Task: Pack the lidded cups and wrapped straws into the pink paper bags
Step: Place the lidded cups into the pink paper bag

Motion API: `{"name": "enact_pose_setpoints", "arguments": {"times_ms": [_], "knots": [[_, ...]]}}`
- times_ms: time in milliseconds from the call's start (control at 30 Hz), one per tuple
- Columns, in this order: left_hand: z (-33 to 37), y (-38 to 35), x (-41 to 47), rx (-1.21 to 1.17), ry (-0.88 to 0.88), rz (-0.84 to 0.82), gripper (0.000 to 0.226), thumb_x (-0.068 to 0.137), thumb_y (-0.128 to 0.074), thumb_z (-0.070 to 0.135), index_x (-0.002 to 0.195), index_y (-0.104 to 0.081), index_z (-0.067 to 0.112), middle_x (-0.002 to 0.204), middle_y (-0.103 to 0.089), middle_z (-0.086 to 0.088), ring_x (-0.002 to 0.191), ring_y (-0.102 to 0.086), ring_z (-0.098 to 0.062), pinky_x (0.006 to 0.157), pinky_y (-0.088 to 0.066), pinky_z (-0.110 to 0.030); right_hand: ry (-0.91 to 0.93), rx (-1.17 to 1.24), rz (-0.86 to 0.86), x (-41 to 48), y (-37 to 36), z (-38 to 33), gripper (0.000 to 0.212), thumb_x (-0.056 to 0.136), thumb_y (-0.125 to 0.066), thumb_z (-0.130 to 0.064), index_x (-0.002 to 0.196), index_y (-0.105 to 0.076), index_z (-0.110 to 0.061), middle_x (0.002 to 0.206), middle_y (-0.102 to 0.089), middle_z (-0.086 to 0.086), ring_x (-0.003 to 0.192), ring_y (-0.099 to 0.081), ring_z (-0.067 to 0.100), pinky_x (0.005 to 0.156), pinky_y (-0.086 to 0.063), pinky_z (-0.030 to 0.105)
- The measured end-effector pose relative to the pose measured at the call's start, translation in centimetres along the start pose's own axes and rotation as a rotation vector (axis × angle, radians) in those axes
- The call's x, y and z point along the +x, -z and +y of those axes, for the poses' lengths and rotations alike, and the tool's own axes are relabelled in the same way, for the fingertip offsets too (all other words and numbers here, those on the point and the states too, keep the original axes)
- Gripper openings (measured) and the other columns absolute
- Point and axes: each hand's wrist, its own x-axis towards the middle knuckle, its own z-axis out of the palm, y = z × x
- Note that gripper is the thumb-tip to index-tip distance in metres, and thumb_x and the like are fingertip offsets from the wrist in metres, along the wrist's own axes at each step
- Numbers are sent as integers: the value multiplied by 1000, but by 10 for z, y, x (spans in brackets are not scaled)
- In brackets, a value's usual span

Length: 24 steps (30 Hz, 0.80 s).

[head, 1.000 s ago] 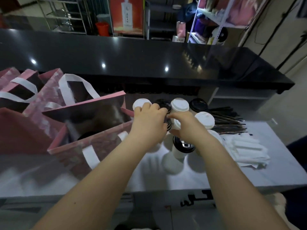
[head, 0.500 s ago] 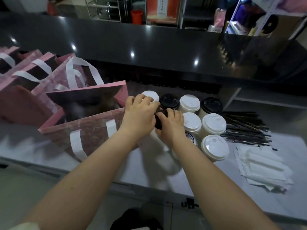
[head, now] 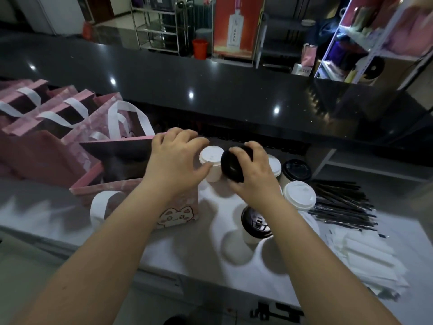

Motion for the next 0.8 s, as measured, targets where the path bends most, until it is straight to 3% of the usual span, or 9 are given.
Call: {"name": "enact_pose_setpoints", "arguments": {"times_ms": [67,200,267,333,400,533,633,700,800], "knots": [[-12,16,-1,-7,33,8,48,83,-64,46,127,-60,28,130,-58,3,124,-45,-23,102,-31,-44,-34,66,52,18,22,-8,72,70,-80,-27,134,-48,-23,140,-30,9,130,-32,29,109,-34,37],[-51,47,-16,-44,145,17,42,81,-69,35,122,-62,26,117,-64,3,111,-54,-22,94,-45,-43,10,308,191,53,60,-44,69,65,-73,-27,128,-45,-32,128,-30,-5,118,-36,11,96,-27,2],[-80,57,-27,-106,224,-28,38,79,-73,33,116,-64,28,111,-65,5,103,-56,-17,89,-50,-39,57,395,202,65,69,-68,70,66,-74,-22,127,-44,-37,128,-35,-10,119,-39,8,99,-31,7],[-109,60,-34,-192,279,-148,38,78,-76,31,115,-66,30,111,-65,7,97,-57,-12,86,-50,-32,70,481,118,71,70,-94,70,66,-75,-24,126,-45,-45,128,-42,-14,122,-44,11,103,-39,24],[-132,56,-38,-216,284,-259,45,76,-78,31,120,-65,32,116,-64,7,96,-57,-9,84,-46,-26,117,516,-3,73,61,-120,71,66,-75,-27,127,-46,-49,127,-45,-18,121,-45,10,102,-43,32],[-163,43,-33,-207,159,-316,67,70,-81,38,132,-56,33,131,-58,9,118,-53,-13,100,-45,-34,192,309,-245,78,22,-163,75,68,-77,-33,133,-42,-49,131,-39,-14,123,-36,13,104,-39,35],[-176,35,-28,-245,19,-329,79,65,-81,49,136,-51,32,133,-52,11,123,-48,-12,101,-45,-37,209,87,-344,79,-16,-181,72,71,-75,-43,134,-41,-43,131,-38,-9,119,-33,14,93,-37,29],[-182,25,-29,-174,-26,-348,98,64,-78,55,148,-35,28,149,-37,2,137,-34,-19,113,-34,-39,221,-69,-418,80,-37,-181,71,71,-75,-46,134,-40,-41,129,-40,-7,116,-35,17,88,-37,29],[-189,12,-36,-73,-49,-415,125,62,-74,66,155,-1,25,163,4,-5,149,6,-22,122,-8,-41,149,-306,-531,88,-49,-168,73,70,-75,-37,132,-37,-39,124,-42,-3,113,-40,22,82,-41,31]]}}
